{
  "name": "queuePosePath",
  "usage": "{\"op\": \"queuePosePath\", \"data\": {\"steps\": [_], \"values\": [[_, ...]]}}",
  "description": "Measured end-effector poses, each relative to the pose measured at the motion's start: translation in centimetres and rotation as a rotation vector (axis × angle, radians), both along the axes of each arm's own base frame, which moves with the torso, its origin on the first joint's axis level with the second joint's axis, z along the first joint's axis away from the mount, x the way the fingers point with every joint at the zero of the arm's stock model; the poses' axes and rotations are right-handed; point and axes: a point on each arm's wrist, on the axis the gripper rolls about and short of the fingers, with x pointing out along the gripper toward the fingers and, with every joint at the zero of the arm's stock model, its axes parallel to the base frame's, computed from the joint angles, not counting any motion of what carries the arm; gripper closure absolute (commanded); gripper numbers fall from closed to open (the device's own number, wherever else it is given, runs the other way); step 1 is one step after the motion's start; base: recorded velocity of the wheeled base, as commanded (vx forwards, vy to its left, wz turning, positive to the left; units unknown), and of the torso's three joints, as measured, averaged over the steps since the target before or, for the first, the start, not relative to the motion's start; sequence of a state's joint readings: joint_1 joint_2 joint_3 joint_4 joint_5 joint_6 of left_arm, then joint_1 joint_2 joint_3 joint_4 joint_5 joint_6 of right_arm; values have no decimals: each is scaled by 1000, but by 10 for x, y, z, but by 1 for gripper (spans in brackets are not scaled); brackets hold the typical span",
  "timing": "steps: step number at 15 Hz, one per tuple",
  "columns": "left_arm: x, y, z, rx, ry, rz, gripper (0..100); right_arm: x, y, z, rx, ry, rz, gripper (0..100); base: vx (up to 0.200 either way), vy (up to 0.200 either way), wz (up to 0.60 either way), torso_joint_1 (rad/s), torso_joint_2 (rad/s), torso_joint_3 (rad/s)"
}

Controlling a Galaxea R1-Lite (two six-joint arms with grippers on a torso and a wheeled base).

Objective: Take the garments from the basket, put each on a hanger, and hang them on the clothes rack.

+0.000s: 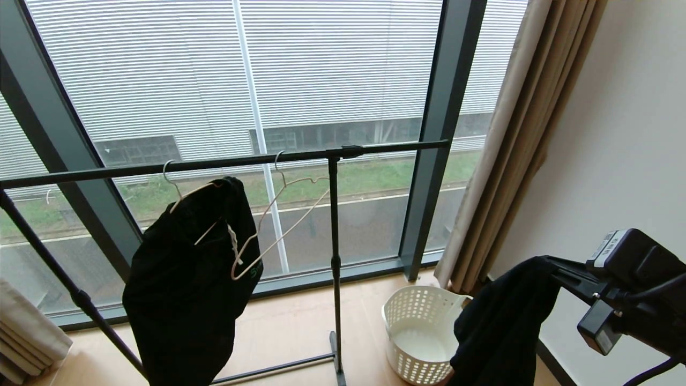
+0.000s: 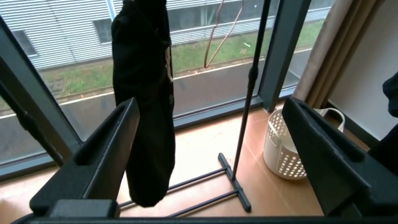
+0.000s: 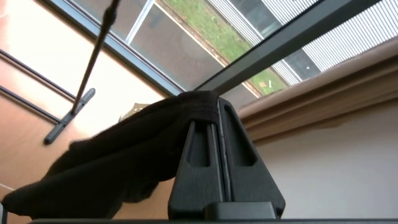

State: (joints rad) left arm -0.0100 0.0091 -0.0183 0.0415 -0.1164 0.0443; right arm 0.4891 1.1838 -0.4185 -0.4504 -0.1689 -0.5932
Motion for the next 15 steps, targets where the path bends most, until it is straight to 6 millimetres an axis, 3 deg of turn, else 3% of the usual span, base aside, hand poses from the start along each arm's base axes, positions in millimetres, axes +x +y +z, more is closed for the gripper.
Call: {"op": "queuePosePath", "data": {"steps": [3, 7, 9, 15], "values": [[0, 0, 0, 0, 0, 0, 0, 0, 0, -1, -2, 3, 0, 100, 0, 0, 600, 1, 1, 2], [0, 0, 0, 0, 0, 0, 0, 0, 0, -1, -1, 3, 0, 100, 0, 0, 0, 0, 0, 0], [0, 0, 0, -1, 0, -1, 0, 0, 0, -1, -1, 2, 0, 100, 0, 200, 0, 0, 0, 2], [0, 0, 0, -2, 0, 0, 0, 0, 0, -1, -2, 3, -1, 100, 0, 0, 0, 0, 0, 0]]}}
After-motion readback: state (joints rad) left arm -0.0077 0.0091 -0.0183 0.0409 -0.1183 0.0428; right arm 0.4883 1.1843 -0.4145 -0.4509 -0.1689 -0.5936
